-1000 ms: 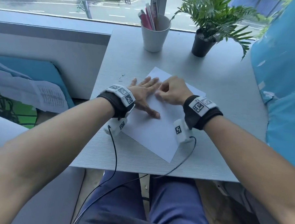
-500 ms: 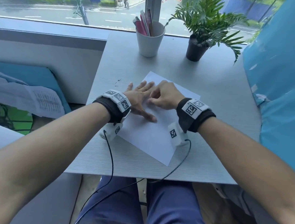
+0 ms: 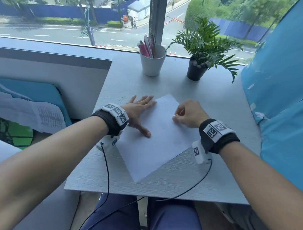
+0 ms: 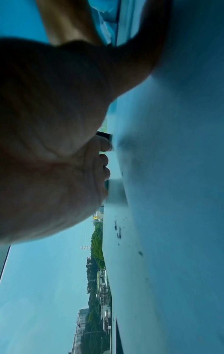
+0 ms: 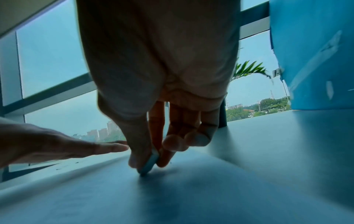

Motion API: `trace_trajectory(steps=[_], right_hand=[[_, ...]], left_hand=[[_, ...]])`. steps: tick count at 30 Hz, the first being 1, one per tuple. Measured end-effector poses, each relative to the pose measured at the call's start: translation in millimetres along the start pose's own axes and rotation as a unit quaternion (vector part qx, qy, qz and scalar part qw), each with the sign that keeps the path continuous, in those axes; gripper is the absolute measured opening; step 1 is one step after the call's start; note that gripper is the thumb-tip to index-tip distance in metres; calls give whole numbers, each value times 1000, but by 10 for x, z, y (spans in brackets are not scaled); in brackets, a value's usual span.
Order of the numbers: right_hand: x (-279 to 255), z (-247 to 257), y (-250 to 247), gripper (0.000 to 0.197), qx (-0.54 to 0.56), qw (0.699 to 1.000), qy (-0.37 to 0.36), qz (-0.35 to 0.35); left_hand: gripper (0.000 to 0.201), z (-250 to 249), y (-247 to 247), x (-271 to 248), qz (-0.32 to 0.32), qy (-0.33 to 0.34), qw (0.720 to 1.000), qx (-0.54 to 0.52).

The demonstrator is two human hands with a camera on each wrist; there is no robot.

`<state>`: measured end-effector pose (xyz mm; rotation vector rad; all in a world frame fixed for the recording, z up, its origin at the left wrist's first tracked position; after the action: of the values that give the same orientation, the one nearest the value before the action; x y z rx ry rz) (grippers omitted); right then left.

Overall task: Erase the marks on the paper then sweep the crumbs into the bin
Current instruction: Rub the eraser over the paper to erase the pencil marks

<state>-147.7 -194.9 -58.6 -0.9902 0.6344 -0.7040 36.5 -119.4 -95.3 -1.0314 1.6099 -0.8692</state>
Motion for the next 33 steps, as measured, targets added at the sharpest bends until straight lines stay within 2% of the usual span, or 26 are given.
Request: trace_trajectory(steps=[5,9,11,12,13,15,18,21,23,26,27,30,31,33], right_hand=[[-297,-47,89,8,6,1000,-16,15],[-432,59,225,7,24,998,-41,29],[-460,122,264,7,33,998,-44,43],[-457,155,269,7,32,997,-47,54],[-441,182,273,8,28,996,-51,69],[-375,230,246,9,29,994,-61,87],[-161,175,108,11,66,997,-43,13],[-75,126,87,11,69,996,-21,-57],[-176,238,218,9,64,996,-52,-37],[-325,398,352,8,54,991,-112,56],[-260,348,316,8,51,992,-104,50],[-89,166,121,10,71,996,-50,-38],[-107,196,139,10,64,996,-55,-34],[-233,379,289,7,51,992,-105,36]], left_hand=[[132,-47,-100,-87,-29,14,999,43],[100,-166,-122,-173,-10,-11,998,61],[82,-194,-56,-203,-5,-19,999,32],[82,-203,-10,-226,0,-22,1000,13],[91,-210,45,-252,7,-28,1000,-2],[123,-226,166,-300,30,-41,999,-19],[145,-269,264,-336,41,-42,998,-27],[147,-271,282,-308,55,-48,997,-27],[148,-261,294,-292,61,-52,997,-22],[149,-245,308,-301,61,-52,997,-21],[149,-241,312,-303,63,-51,996,-26],[150,-241,317,-288,64,-50,996,-32],[150,-240,315,-286,65,-52,996,-31],[151,-233,316,-291,70,-53,996,-27]])
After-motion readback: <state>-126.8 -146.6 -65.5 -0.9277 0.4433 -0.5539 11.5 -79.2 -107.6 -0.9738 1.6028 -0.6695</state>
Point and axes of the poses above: each hand's wrist, its own x-axis towards the middle knuckle, its own y-axis out of the palm, z = x × y, the point moved 5 cm from there along x, towards the middle knuckle, and after that the axes turned 3 degrees about -y, right-handed, at the moved point
